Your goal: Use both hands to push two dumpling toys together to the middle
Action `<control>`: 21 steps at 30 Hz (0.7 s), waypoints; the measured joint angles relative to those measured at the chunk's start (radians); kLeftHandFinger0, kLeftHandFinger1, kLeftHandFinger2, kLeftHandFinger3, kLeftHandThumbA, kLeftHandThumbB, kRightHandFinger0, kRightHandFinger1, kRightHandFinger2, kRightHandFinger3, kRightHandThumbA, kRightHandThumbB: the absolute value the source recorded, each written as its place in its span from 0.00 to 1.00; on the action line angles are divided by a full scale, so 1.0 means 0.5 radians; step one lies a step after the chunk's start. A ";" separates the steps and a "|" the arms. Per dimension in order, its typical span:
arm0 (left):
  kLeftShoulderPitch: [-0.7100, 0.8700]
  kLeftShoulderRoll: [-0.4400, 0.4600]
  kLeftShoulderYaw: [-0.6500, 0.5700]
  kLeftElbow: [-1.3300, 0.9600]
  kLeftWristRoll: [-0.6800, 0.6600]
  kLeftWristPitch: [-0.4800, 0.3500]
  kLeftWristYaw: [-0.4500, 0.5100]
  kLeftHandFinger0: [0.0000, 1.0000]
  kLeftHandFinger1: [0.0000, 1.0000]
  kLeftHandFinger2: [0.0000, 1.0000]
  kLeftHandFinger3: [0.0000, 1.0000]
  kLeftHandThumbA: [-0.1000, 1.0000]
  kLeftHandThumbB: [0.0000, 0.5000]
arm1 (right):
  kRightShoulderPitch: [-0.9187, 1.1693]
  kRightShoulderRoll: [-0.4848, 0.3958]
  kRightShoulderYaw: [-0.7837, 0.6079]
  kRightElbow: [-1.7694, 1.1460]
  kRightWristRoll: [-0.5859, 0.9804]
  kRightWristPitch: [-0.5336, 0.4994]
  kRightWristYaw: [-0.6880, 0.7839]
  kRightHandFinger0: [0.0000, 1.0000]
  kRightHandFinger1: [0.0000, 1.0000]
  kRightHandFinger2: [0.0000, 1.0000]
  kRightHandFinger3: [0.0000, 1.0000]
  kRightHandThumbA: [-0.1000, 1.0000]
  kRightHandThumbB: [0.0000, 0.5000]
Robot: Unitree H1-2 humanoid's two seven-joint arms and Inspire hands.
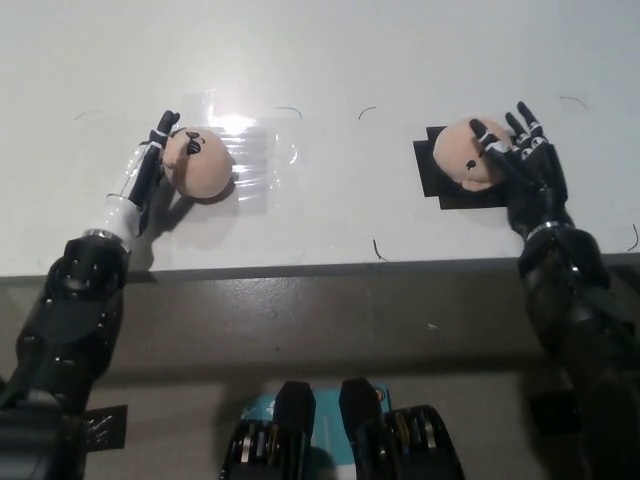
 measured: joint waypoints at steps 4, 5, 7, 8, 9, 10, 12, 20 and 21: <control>0.020 -0.065 -0.002 -0.083 -0.006 0.012 0.000 1.00 1.00 1.00 1.00 1.00 0.69 | -0.002 0.073 -0.003 -0.002 0.002 -0.009 0.000 1.00 1.00 1.00 1.00 0.97 0.34; 0.025 -0.091 -0.007 -0.114 -0.006 0.018 0.001 1.00 1.00 1.00 1.00 1.00 0.69 | -0.005 0.094 -0.016 -0.004 0.009 -0.008 0.001 1.00 1.00 1.00 1.00 0.98 0.34; 0.025 -0.130 -0.020 -0.136 -0.005 0.031 0.001 1.00 1.00 1.00 1.00 1.00 0.69 | -0.007 0.140 -0.043 -0.011 0.028 -0.008 0.009 1.00 1.00 1.00 1.00 1.00 0.29; 0.025 -0.144 -0.022 -0.140 -0.005 0.037 0.001 1.00 1.00 1.00 1.00 1.00 0.70 | -0.009 0.164 -0.047 -0.014 0.032 -0.009 0.012 1.00 1.00 1.00 1.00 1.00 0.28; 0.024 -0.156 -0.022 -0.143 -0.005 0.041 0.000 1.00 1.00 1.00 1.00 1.00 0.71 | -0.011 0.182 -0.052 -0.016 0.037 -0.009 0.015 1.00 1.00 1.00 1.00 1.00 0.28; 0.024 -0.168 -0.022 -0.145 -0.006 0.044 0.000 1.00 1.00 1.00 1.00 1.00 0.74 | -0.013 0.201 -0.058 -0.017 0.040 -0.009 0.022 1.00 1.00 1.00 1.00 1.00 0.28; 0.022 -0.191 -0.023 -0.146 -0.007 0.052 0.000 1.00 1.00 1.00 1.00 1.00 0.75 | -0.020 0.226 -0.067 -0.017 0.050 -0.010 0.028 1.00 1.00 1.00 1.00 1.00 0.29; -0.001 -0.266 -0.048 -0.152 0.011 0.083 0.035 1.00 1.00 1.00 1.00 1.00 0.69 | -0.042 0.301 -0.093 -0.015 0.076 -0.009 0.028 1.00 1.00 1.00 1.00 1.00 0.35; -0.004 -0.279 -0.048 -0.155 0.013 0.084 0.043 1.00 1.00 1.00 1.00 1.00 0.71 | -0.043 0.309 -0.094 -0.016 0.076 -0.009 0.028 1.00 1.00 1.00 1.00 1.00 0.37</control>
